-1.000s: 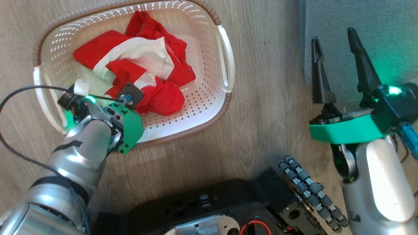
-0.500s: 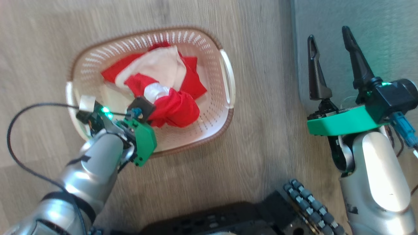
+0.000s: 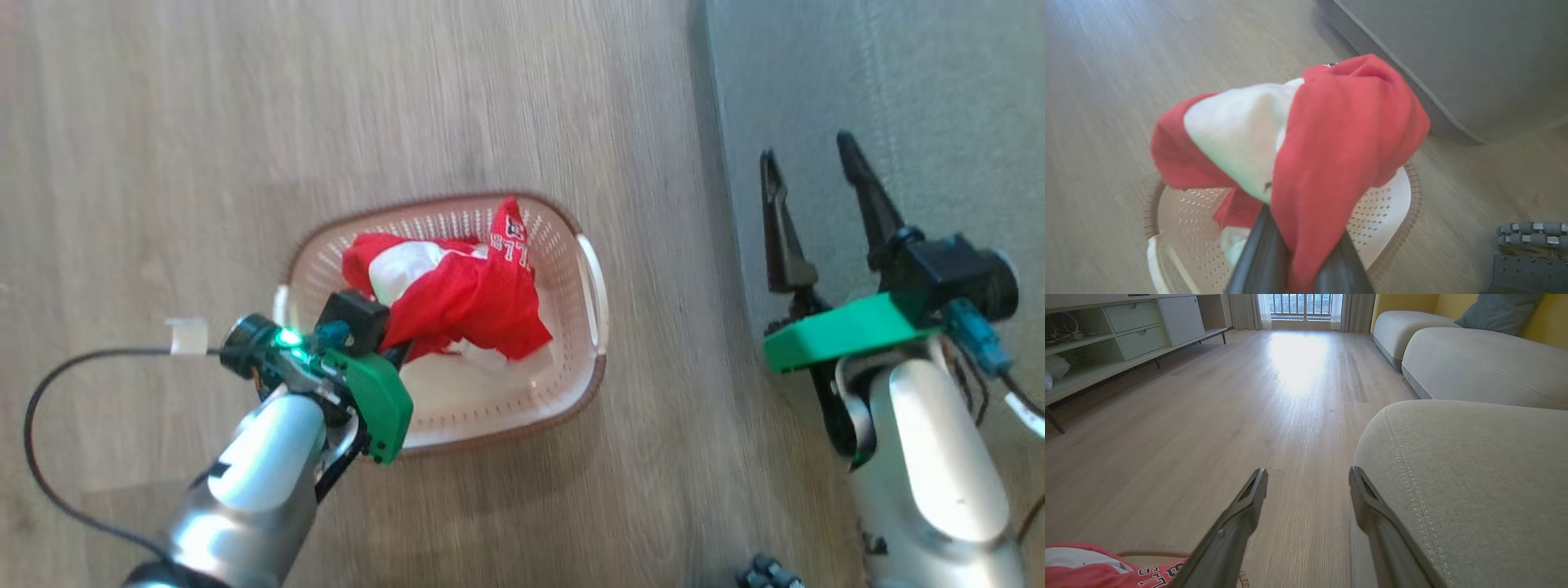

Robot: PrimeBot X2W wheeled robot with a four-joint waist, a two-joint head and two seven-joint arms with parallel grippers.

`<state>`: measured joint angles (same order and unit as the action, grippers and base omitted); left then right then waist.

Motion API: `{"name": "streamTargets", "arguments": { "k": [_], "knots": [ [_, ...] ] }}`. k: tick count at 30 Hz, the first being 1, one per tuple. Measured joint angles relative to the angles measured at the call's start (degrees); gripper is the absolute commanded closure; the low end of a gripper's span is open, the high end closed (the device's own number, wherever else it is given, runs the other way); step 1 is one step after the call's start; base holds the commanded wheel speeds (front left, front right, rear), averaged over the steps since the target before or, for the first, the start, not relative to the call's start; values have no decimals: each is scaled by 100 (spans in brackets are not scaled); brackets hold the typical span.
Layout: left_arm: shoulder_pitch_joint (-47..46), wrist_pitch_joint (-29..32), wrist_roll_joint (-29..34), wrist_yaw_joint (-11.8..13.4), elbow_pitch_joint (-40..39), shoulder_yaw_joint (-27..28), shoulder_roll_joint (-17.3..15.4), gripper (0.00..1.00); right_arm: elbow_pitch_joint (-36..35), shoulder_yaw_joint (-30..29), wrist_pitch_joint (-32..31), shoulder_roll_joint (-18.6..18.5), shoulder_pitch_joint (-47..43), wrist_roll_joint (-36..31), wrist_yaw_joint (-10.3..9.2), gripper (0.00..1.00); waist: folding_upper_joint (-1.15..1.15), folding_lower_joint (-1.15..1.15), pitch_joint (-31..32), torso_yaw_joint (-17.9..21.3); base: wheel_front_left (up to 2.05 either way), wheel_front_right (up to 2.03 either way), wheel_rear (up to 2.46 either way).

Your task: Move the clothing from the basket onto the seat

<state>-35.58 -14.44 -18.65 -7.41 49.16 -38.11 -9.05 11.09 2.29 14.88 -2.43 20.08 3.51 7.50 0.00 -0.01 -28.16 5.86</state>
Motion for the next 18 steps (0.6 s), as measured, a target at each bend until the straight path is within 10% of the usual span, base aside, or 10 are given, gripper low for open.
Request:
{"name": "streamTargets", "arguments": {
  "k": [18],
  "knots": [
    [1631,0,464,136,-2270,2023,69,100,308,197,0,-4,-688,168,0,0,0,0,1696,-282,0,0,0]
  ]
}}
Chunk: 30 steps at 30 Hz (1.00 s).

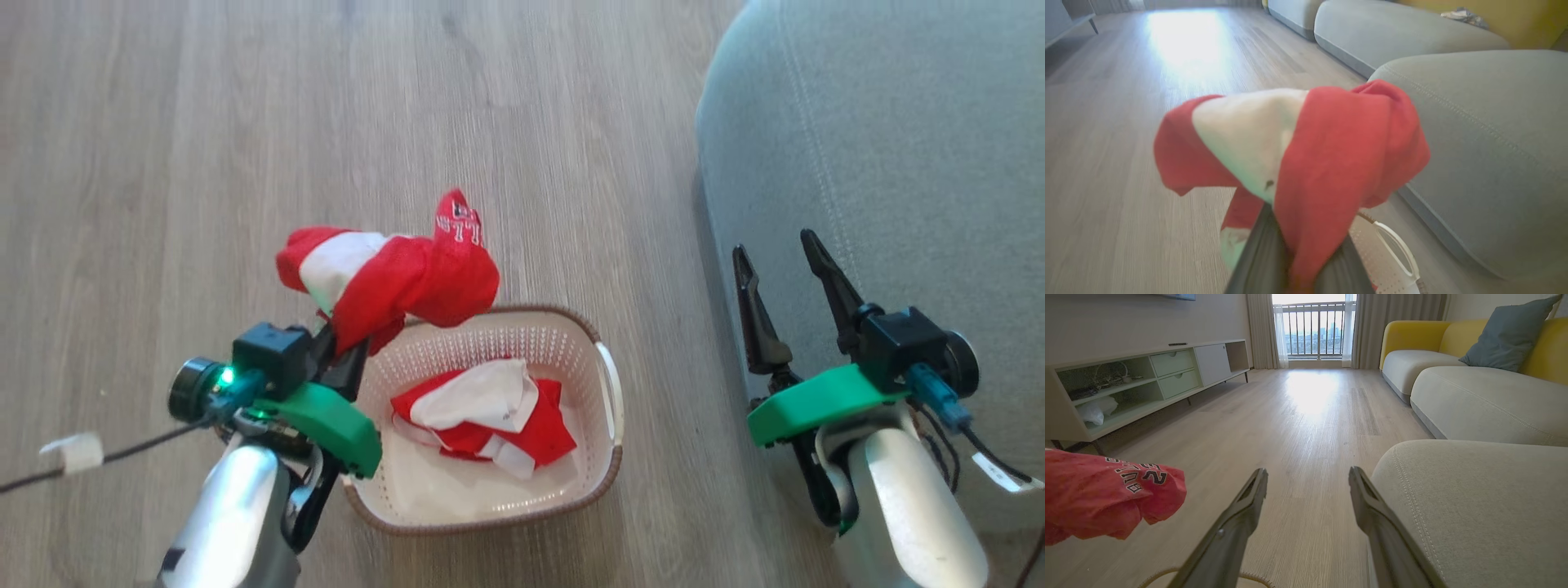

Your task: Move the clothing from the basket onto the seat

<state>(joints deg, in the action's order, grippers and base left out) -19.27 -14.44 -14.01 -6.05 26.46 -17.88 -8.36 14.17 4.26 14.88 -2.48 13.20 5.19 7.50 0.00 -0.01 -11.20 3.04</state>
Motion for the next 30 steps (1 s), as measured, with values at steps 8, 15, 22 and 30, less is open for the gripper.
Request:
{"name": "streamTargets", "arguments": {
  "k": [8,15,22,30],
  "knots": [
    [715,0,290,-46,-1390,887,356,100,-129,236,0,0,-361,75,0,0,0,0,555,-72,0,0,0],
    [876,0,374,-91,-2410,1456,499,100,-255,441,0,0,-569,101,0,0,0,0,768,-125,0,0,0],
    [872,-1,348,-135,-3325,1796,572,100,-280,515,0,0,-734,100,0,0,0,0,861,-115,0,0,0],
    [860,-1,291,-136,-3696,945,587,100,-280,513,0,0,-803,101,0,0,0,0,880,-106,0,0,0]
  ]
}}
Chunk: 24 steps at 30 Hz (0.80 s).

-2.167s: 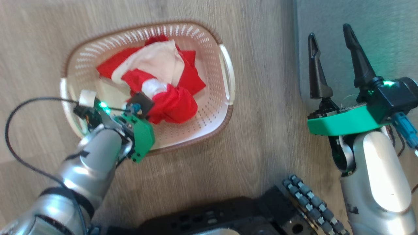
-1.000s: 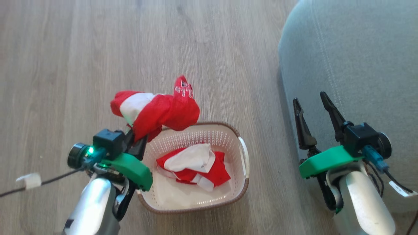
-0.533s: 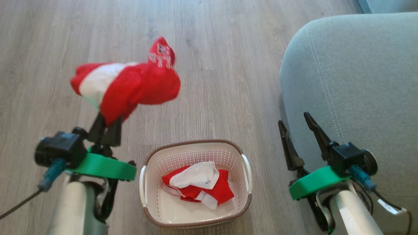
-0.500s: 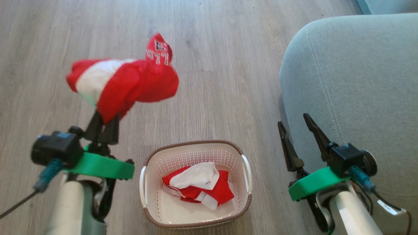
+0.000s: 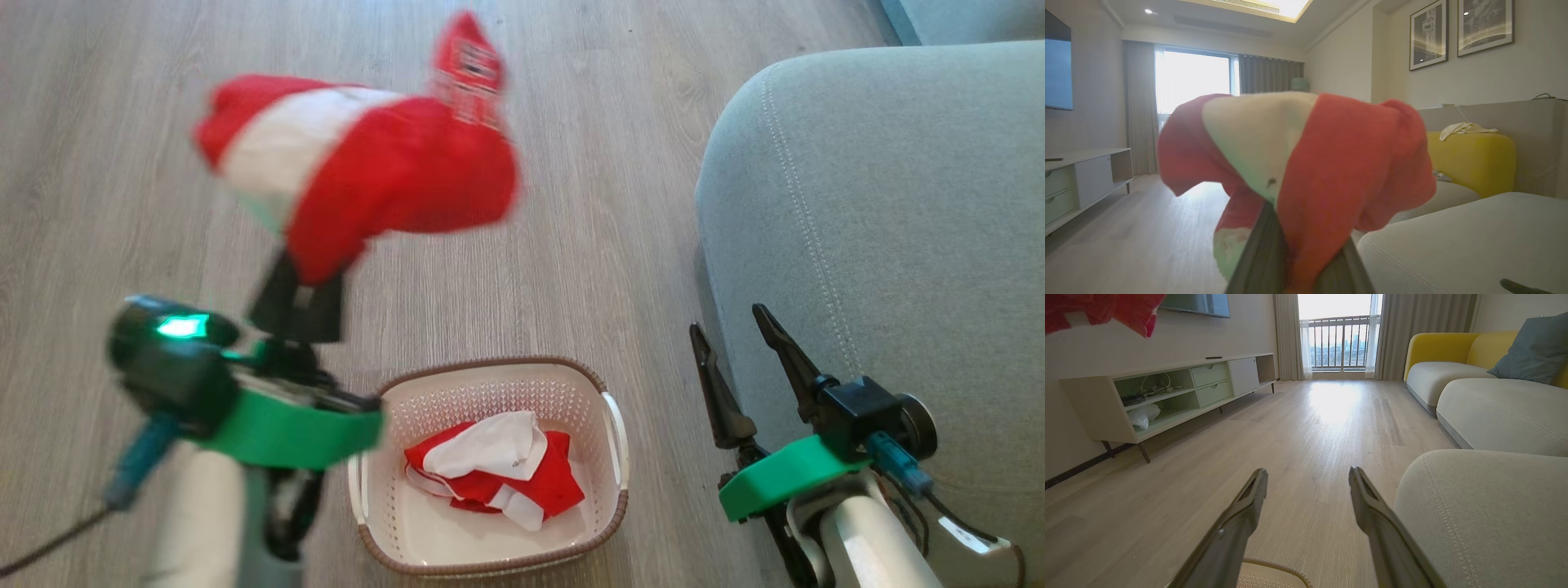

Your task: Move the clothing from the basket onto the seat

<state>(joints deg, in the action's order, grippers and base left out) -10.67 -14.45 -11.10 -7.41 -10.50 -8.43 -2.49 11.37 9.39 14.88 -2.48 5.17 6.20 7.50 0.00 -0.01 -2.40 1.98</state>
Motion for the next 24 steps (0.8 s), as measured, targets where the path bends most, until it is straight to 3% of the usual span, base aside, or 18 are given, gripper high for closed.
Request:
{"name": "streamTargets", "arguments": {
  "k": [5,8,14,24],
  "knots": [
    [1,-1,10,-1,229,-1101,-68,100,-8,0,-1,0,0,0,0,0,0,0,-6,-15,0,0,0],
    [1,-1,-32,-2,420,-1426,-147,100,-65,19,0,-1,2,0,0,0,0,0,-35,-12,0,0,0],
    [-3,-1,-146,-2,580,-1491,-236,100,-226,101,0,-1,7,0,0,0,0,0,-89,18,0,0,0],
    [-23,-1,-153,-2,761,-1192,-297,100,-706,770,-1,-4,7,-315,0,0,0,1,-172,79,0,0,0]
  ]
}}
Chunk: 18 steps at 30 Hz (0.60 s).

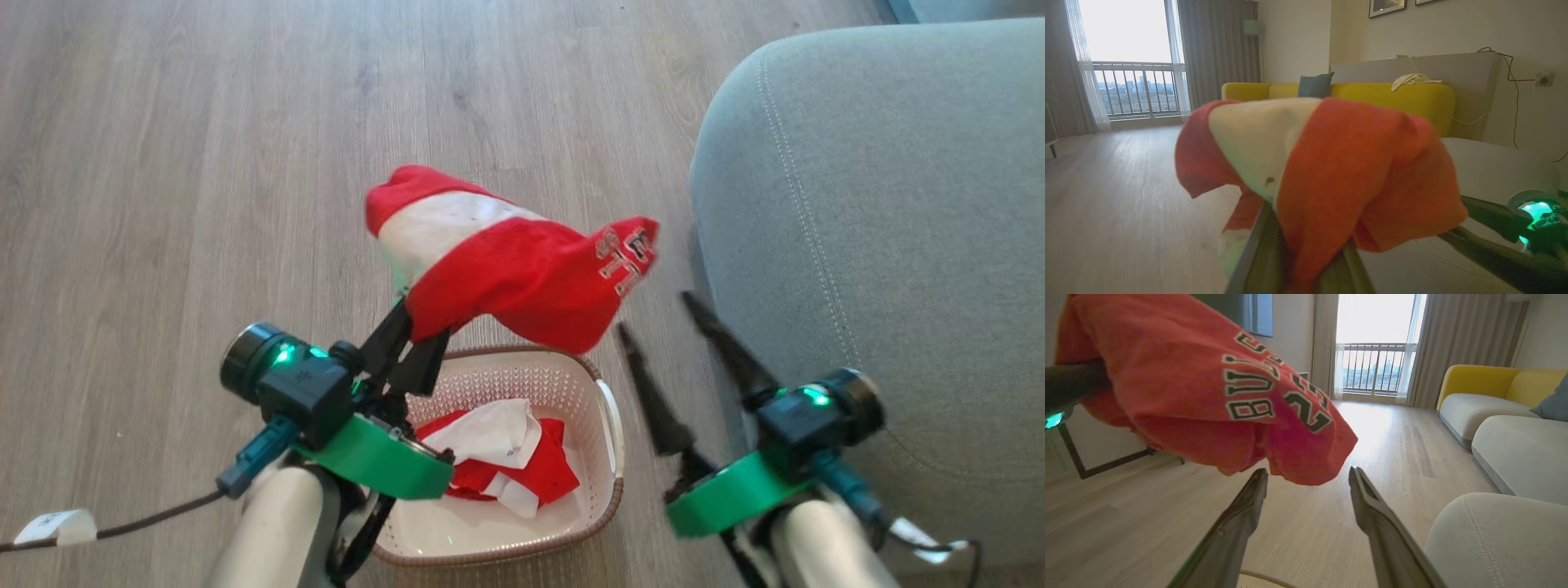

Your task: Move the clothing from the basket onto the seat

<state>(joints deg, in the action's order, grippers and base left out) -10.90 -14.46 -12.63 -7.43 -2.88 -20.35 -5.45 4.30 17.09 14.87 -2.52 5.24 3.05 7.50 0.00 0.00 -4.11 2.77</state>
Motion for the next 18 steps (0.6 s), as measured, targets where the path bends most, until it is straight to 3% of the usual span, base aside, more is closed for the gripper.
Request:
{"name": "streamTargets", "arguments": {
  "k": [9,18],
  "knots": [
    [-191,1,4,1,257,205,-47,100,-500,1093,1,-631,147,-489,0,0,0,0,-106,32,0,0,0],
    [-215,1,135,1,495,-137,-116,100,-644,1089,1,-548,378,-906,0,0,0,0,-139,-24,0,0,0]
  ]
}}
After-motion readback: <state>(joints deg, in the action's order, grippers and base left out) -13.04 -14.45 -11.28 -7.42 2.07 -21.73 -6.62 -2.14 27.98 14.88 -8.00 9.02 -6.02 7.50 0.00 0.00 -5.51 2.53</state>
